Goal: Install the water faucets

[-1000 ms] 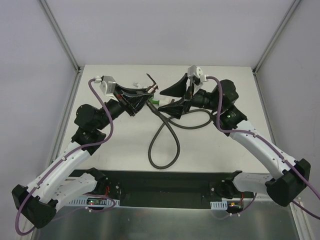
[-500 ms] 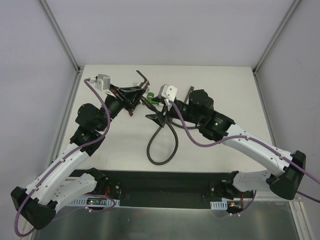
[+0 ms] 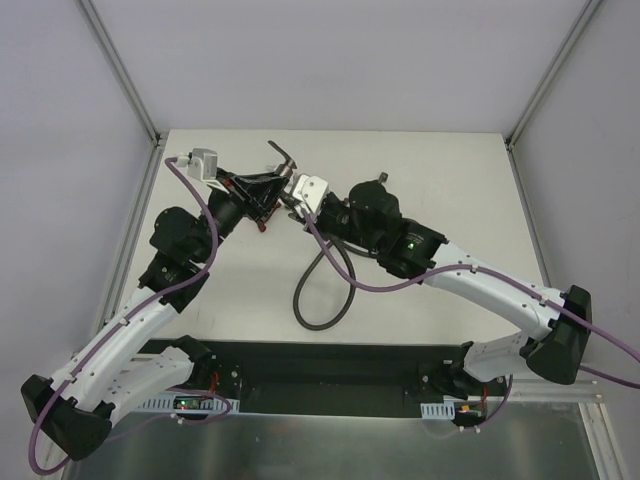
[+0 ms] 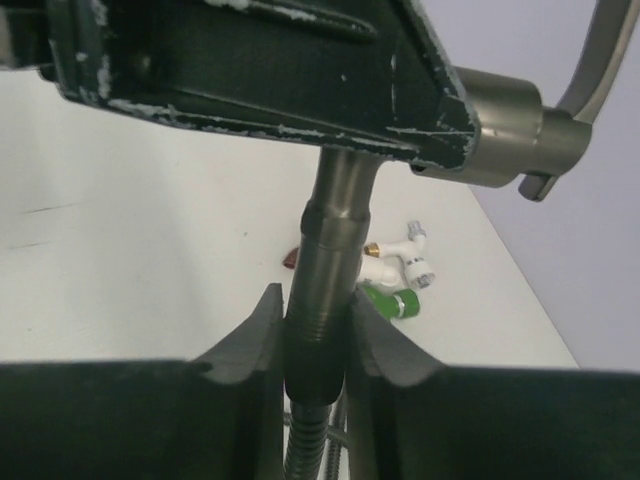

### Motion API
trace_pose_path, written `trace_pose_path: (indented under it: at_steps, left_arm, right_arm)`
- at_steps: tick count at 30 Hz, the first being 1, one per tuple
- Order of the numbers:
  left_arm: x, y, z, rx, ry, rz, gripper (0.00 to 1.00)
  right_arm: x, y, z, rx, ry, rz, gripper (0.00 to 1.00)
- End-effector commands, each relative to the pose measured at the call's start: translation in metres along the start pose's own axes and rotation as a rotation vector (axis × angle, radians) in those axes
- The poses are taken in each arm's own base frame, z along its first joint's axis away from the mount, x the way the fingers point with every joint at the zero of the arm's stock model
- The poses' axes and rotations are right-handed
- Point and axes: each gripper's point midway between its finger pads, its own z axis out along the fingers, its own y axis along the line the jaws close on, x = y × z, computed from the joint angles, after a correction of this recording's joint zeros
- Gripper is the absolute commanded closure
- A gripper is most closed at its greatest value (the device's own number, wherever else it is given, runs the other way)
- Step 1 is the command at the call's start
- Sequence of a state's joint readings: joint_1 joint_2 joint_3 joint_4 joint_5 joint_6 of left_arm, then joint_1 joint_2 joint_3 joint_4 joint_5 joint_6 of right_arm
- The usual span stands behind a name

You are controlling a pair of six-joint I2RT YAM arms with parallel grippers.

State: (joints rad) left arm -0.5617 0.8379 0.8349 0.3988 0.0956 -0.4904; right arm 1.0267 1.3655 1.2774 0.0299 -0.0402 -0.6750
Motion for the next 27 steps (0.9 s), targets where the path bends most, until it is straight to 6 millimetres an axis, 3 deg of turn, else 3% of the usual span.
trace_pose_path:
  at_steps: [1, 5, 8, 13, 16, 20, 23, 25, 26, 27]
  left_arm:
    - [-0.023, -0.026, -0.001, 0.111, -0.068, 0.027, 1.00]
    - [-0.019, -0.045, -0.006, 0.242, -0.062, 0.099, 1.00]
    - [-0.015, -0.062, -0.013, 0.373, -0.051, 0.142, 1.00]
    - [-0.009, -0.087, -0.026, 0.581, 0.024, 0.169, 1.00]
    - [-0.010, -0.098, -0.028, 0.676, 0.054, 0.170, 1.00]
    - [0.004, -0.114, -0.037, 0.843, 0.171, 0.187, 1.00]
    - [0.003, -0.112, -0.033, 0.839, 0.164, 0.199, 1.00]
    - [0.000, -0.102, -0.024, 0.746, 0.145, 0.181, 1.00]
    - [0.000, -0.096, -0.020, 0.705, 0.138, 0.192, 1.00]
    - [-0.008, -0.085, -0.009, 0.609, 0.097, 0.181, 1.00]
  right_arm:
    - [-0.032, -0.004, -0.008, -0.005, -0.073, -0.010, 0.98]
    - [-0.043, 0.004, -0.020, -0.118, -0.139, 0.083, 0.98]
    - [-0.053, -0.004, -0.036, -0.219, -0.210, 0.182, 0.98]
    - [-0.082, 0.015, -0.067, -0.475, -0.338, 0.238, 0.98]
    - [-0.090, 0.023, -0.079, -0.586, -0.368, 0.251, 0.99]
    - [-0.096, 0.034, -0.091, -0.708, -0.385, 0.258, 0.98]
    - [-0.097, 0.034, -0.094, -0.719, -0.386, 0.263, 0.98]
    - [-0.096, 0.027, -0.093, -0.682, -0.381, 0.274, 0.88]
    - [-0.092, 0.023, -0.091, -0.657, -0.374, 0.281, 0.79]
    - [-0.092, 0.016, -0.090, -0.610, -0.371, 0.287, 0.63]
